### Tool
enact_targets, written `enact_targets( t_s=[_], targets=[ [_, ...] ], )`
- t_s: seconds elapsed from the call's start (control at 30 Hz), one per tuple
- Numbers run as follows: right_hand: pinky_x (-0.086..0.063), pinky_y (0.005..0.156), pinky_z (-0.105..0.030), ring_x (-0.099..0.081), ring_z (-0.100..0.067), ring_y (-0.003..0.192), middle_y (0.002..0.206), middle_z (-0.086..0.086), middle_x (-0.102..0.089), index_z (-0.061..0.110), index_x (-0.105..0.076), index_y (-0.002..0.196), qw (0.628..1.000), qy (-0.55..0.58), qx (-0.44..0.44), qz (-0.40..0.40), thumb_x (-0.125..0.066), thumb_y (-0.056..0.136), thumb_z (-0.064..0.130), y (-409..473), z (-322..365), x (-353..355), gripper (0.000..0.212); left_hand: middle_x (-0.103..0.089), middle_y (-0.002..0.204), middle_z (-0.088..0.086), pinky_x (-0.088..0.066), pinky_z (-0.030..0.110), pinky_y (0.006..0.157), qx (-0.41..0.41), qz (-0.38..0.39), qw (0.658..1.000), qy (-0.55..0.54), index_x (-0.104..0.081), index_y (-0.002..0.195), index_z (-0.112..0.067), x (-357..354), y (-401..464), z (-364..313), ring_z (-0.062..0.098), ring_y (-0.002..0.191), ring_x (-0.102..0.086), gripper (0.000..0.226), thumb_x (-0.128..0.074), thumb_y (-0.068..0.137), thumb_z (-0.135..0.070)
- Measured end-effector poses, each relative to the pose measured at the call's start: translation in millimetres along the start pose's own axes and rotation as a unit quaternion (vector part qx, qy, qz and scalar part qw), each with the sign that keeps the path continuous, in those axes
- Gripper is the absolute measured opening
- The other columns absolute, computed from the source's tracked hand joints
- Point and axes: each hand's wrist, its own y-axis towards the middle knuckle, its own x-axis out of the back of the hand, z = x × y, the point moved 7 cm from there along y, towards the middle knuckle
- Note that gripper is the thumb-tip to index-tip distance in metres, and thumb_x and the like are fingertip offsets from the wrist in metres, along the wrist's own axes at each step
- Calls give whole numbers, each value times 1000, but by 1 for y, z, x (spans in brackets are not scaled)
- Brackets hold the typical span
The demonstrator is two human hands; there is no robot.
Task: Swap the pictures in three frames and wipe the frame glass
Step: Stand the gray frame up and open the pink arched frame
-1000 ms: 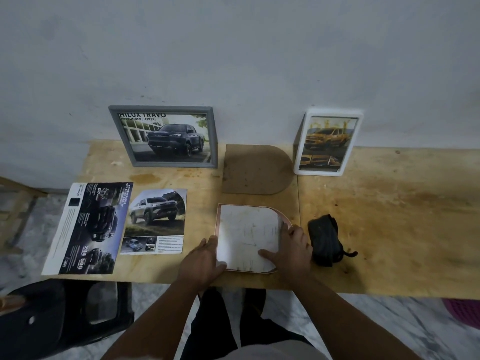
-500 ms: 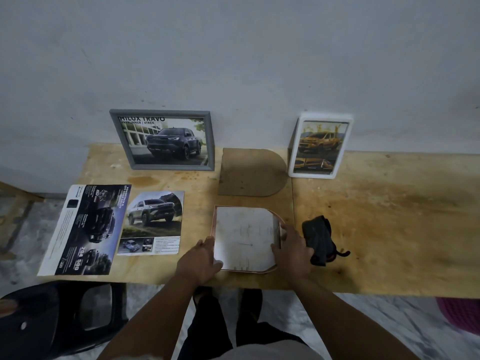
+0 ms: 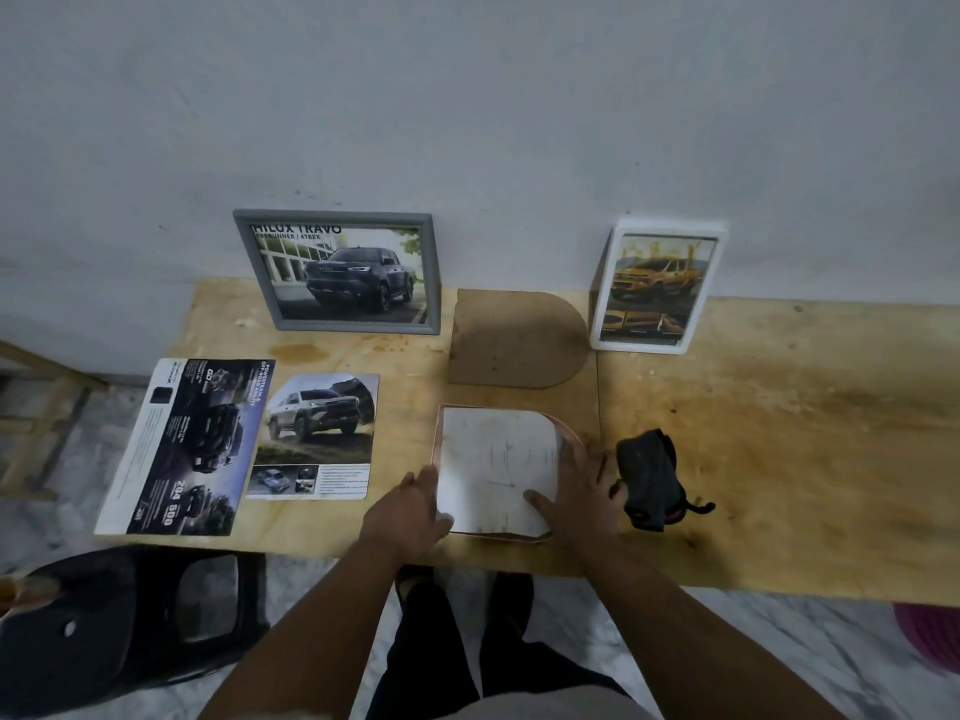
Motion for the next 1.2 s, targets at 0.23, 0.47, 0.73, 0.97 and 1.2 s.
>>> enact_targets(
  t_s=[0.23,0.47,0.73,0.97,1.2],
  targets=[
    [-14,118,-66,-4,-42,152,166,-12,-8,31,-20,157,997,19,17,-68,-56,86,72,-9,0,-5,90,-60,119,5,-58,45,87,9,8,1000,-1,-28,139,-25,-1,1,-1,28,103,-66,65,-62,87,-46],
    [-30,112,-54,-59,-21,116,123,7,-63,30,-51,134,971,183,66,-140,-65,89,29,-24,0,24,47,-59,128,8,-55,44,89,11,17,1000,-1,-28,144,-24,1,0,0,32,112,-64,70,-62,88,-48],
    [-46,97,-33,-50,-14,120,124,13,-55,29,-49,136,876,469,91,-70,-56,96,0,-21,0,76,50,-66,130,-7,-47,32,89,19,-73,953,-294,-53,144,-31,33,-15,-11,20,114,-65,52,-57,99,-57],
    [-53,100,-45,-54,-20,124,137,-1,-57,19,-45,149,887,448,98,-55,-65,94,10,-4,47,97,59,-68,119,7,-55,50,101,85,-90,846,-519,-62,129,-15,55,-20,9,27,110,-67,31,-68,98,-17],
    [-60,77,-28,-69,-7,90,100,14,-71,20,-67,112,894,403,177,-89,-67,95,14,-5,142,110,18,-69,120,6,-56,53,99,88,-153,805,-566,-64,129,-16,91,-41,71,30,111,-67,30,-67,99,-19]
  ],
)
